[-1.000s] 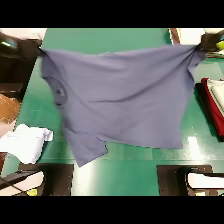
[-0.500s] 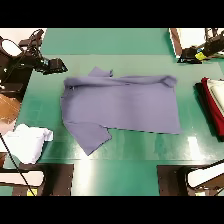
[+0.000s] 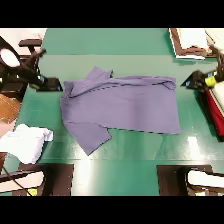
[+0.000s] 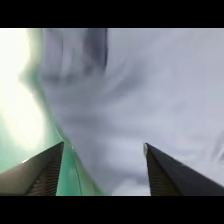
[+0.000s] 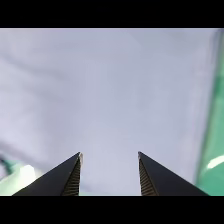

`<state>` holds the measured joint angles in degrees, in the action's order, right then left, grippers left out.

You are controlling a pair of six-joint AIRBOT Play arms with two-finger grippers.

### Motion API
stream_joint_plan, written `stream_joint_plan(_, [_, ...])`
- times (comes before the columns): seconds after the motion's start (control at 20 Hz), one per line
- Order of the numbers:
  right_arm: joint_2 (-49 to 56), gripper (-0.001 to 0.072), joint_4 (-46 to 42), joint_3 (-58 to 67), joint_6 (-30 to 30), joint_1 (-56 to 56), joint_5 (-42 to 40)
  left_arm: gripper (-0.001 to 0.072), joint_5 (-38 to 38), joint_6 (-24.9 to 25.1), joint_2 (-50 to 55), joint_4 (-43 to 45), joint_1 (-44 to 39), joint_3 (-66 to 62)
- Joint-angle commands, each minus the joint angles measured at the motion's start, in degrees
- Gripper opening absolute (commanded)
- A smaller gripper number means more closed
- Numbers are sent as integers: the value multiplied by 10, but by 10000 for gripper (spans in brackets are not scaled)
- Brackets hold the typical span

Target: Fold the shirts.

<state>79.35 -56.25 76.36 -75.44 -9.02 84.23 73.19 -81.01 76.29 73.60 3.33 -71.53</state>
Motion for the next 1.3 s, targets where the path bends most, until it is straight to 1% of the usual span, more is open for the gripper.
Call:
stream_joint_plan(0.0, [-91,409,71,-168,38,-27,-22,582,-16,-26,-57,13,0,136])
stream_joint_plan(0.2, [-145,409,71,-229,40,-27,-41,583,-37,-35,-68,-19,0,235])
stream_joint_plan(0.4, [-173,409,72,-231,40,-27,-61,582,-104,-34,-68,-96,0,295])
stream_joint_plan(0.55, [-181,409,72,-231,40,-27,-61,577,-127,-12,-68,-156,0,315])
stream_joint_plan(0.6, [-181,409,71,-231,40,-27,-60,390,-122,-10,-68,-160,0,315])
stream_joint_plan(0.65, [-181,409,70,-231,40,-28,-57,187,-115,-10,-68,-160,0,314])
stream_joint_plan(0.7, [-181,409,67,-231,40,-35,-55,51,-108,-10,-68,-160,0,313])
stream_joint_plan(0.75, [-180,409,63,-231,40,-45,-48,24,-101,-4,-74,-160,0,313])
stream_joint_plan(0.8, [-180,409,46,-231,39,-62,-36,24,-98,1,-86,-160,0,312])
stream_joint_plan(0.9, [-181,409,-21,-238,22,-99,-17,24,-97,0,-133,-153,0,310])
stream_joint_plan(1.0, [-180,411,-87,-280,11,-147,-19,24,-97,0,-183,-151,0,310])
stream_joint_plan(1.05, [-176,433,-98,-305,11,-170,-27,24,-97,0,-204,-151,0,310])
stream_joint_plan(1.1, [-165,545,-97,-329,11,-191,-33,24,-96,0,-218,-152,0,310])
stream_joint_plan(1.15, [-149,557,-94,-347,11,-206,-37,24,-96,0,-224,-153,0,310])
stream_joint_plan(1.25, [-114,538,-74,-381,11,-217,-58,25,-90,0,-224,-153,0,311])
